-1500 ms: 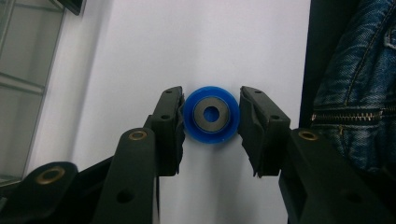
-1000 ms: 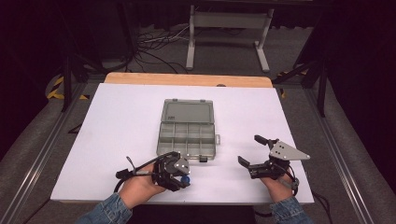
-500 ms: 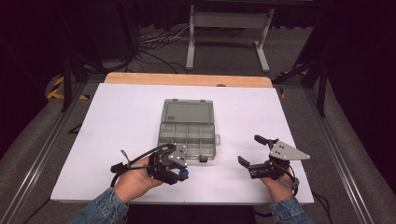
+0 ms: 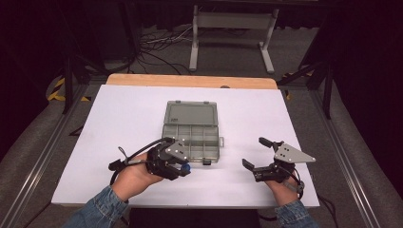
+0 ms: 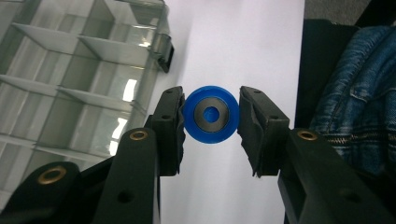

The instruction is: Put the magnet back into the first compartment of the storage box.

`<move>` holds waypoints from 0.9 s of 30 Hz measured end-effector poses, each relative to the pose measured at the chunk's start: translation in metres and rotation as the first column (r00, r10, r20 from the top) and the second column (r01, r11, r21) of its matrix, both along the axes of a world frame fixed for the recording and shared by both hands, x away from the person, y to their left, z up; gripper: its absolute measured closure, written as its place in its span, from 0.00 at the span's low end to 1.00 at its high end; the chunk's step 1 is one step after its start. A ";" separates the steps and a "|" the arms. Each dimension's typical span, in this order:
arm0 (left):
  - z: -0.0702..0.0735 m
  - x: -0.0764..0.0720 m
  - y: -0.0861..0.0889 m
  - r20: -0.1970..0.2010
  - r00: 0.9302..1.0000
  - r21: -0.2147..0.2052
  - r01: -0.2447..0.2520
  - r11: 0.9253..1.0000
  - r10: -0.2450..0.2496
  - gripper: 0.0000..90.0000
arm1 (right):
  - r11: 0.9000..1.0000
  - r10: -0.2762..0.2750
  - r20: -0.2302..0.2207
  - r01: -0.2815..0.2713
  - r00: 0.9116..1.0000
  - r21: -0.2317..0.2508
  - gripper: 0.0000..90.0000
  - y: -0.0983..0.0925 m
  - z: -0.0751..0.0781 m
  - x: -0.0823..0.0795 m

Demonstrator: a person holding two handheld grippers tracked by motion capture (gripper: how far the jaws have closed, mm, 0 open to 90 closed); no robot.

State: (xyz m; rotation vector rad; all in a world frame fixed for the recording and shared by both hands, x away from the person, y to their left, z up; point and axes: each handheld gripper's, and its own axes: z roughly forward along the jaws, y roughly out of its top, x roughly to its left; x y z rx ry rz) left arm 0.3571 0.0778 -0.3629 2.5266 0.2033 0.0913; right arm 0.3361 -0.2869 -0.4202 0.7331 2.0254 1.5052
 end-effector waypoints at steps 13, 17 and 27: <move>0.013 0.023 0.014 0.014 0.996 -0.046 -0.090 0.995 0.091 0.69 | 1.000 -0.001 -0.002 0.001 1.000 -0.002 0.03 0.000 0.000 0.000; 0.015 0.031 0.018 0.014 0.992 -0.055 -0.122 0.991 0.123 0.69 | 1.000 0.000 -0.003 0.000 1.000 -0.002 0.03 0.000 0.000 0.000; 0.017 0.054 0.028 0.010 0.973 -0.082 -0.229 0.970 0.230 0.69 | 1.000 0.003 -0.010 -0.003 1.000 0.007 0.03 -0.001 0.000 0.001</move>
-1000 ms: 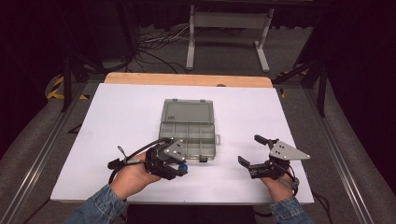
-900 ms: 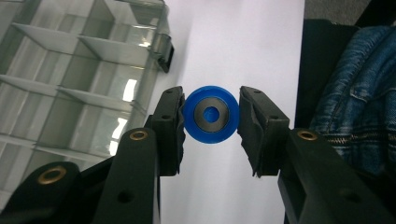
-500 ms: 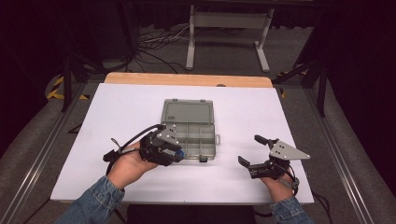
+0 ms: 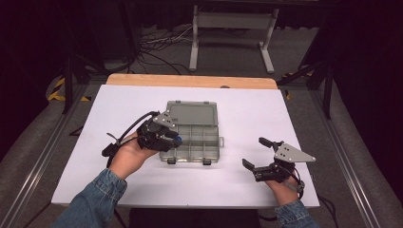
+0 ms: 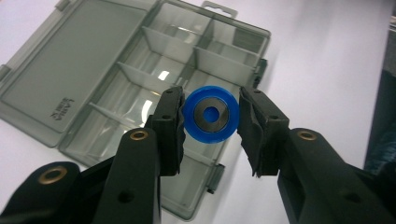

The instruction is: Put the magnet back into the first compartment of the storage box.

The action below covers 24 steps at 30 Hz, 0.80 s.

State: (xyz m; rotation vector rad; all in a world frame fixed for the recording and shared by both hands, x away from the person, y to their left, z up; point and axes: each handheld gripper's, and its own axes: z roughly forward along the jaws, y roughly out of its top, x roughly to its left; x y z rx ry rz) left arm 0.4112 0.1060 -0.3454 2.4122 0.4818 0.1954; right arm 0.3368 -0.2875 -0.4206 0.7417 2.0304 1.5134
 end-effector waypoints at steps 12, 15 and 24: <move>-0.006 0.023 0.005 -0.001 0.996 -0.006 -0.094 0.996 0.094 0.69 | 1.000 0.001 0.001 -0.001 1.000 0.003 0.03 -0.001 0.000 0.000; -0.009 0.031 0.008 -0.005 0.991 -0.014 -0.136 0.991 0.136 0.69 | 1.000 -0.002 0.001 0.002 1.000 -0.001 0.03 -0.001 0.001 0.000; -0.015 0.043 0.011 -0.005 0.982 -0.013 -0.191 0.981 0.191 0.69 | 1.000 0.000 -0.002 0.000 1.000 -0.002 0.03 -0.001 0.000 0.000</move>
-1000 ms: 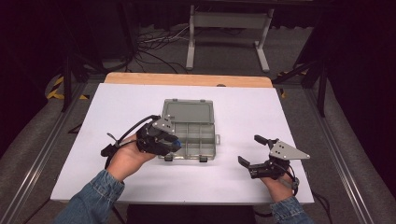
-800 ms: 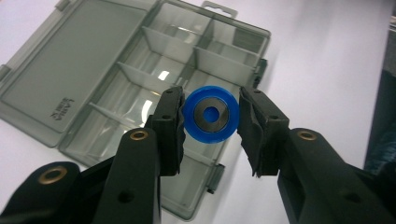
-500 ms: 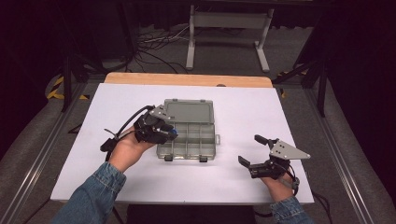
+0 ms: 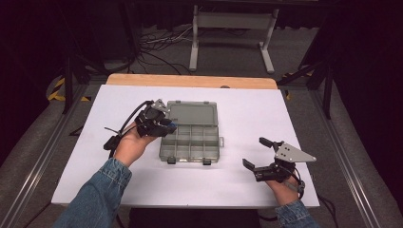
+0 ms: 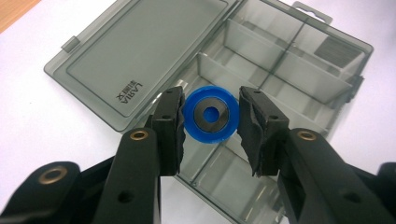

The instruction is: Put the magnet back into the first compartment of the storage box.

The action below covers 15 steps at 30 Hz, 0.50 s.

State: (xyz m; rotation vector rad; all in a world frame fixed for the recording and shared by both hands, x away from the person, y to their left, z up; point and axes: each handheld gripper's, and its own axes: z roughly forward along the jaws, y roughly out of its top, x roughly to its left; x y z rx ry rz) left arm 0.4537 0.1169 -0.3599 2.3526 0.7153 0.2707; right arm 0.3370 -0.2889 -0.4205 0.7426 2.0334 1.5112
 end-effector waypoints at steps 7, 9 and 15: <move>-0.004 0.008 0.000 -0.001 1.000 0.000 -0.028 1.000 0.028 0.69 | 1.000 0.004 -0.002 -0.004 1.000 -0.001 0.03 0.001 -0.001 0.000; -0.005 0.008 0.000 0.000 0.999 0.005 -0.032 0.999 0.032 0.69 | 1.000 0.004 -0.001 -0.004 1.000 0.000 0.03 0.001 0.000 0.000; -0.010 0.013 -0.003 -0.009 0.999 0.031 -0.039 0.999 0.039 0.69 | 1.000 0.006 -0.002 -0.006 1.000 -0.003 0.03 0.001 -0.001 0.000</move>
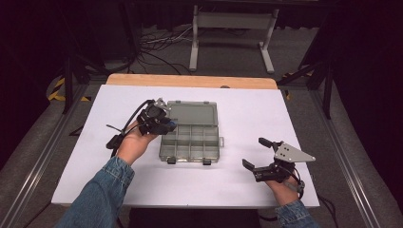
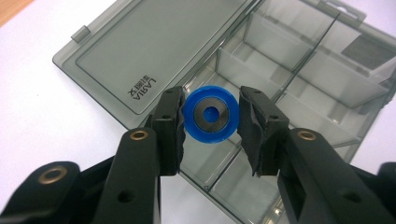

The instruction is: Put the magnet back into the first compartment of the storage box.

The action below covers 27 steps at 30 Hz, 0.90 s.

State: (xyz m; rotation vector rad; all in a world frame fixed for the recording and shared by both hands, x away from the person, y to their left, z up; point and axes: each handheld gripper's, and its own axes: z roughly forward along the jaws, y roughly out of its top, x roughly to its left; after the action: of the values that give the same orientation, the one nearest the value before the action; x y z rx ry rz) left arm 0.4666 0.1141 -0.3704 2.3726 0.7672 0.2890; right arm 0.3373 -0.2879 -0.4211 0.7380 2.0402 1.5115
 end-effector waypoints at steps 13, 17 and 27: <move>-0.019 0.011 0.000 -0.057 0.998 0.028 -0.027 0.999 0.028 0.69 | 1.000 0.003 0.002 -0.003 1.000 -0.001 0.03 0.000 0.000 0.000; -0.022 0.012 0.000 -0.066 0.997 0.037 -0.024 0.999 0.026 0.68 | 1.000 0.004 0.000 -0.004 1.000 -0.001 0.03 0.000 0.000 0.000; -0.031 0.015 -0.002 -0.086 0.996 0.056 -0.019 0.998 0.024 0.68 | 1.000 0.005 -0.001 -0.005 1.000 -0.002 0.03 0.000 0.000 0.000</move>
State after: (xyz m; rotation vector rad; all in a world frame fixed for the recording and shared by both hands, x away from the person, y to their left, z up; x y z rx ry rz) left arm 0.4815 0.1121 -0.4017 2.4435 0.8354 0.2197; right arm 0.3372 -0.2878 -0.4211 0.7328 2.0456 1.5121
